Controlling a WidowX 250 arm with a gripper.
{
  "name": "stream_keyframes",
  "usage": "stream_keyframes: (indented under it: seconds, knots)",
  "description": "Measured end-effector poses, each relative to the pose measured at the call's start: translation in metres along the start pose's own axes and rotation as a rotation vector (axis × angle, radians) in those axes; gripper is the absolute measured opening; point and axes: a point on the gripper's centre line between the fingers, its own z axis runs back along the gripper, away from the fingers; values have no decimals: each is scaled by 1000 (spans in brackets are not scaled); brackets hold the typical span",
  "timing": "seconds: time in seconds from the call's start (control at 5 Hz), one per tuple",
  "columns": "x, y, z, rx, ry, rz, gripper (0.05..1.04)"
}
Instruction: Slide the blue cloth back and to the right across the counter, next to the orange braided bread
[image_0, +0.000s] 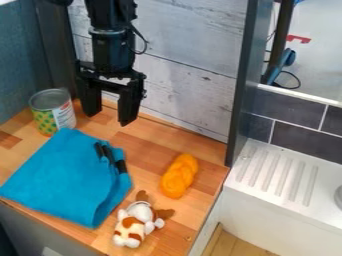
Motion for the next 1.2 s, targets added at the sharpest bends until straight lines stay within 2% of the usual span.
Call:
stream_keyframes:
  seconds: [0.2,0.4,0.6,0.8,1.0,1.2]
  knots:
    - [-2,0,-10,-4,32,0,1001]
    - [-22,6,-27,27,50,-13,1001]
    - [-40,31,-28,50,63,41,1001]
    - [-48,41,-45,103,111,41,1001]
    - [-50,48,-68,142,195,37,1001]
    - [-53,53,-84,159,260,-2,1001]
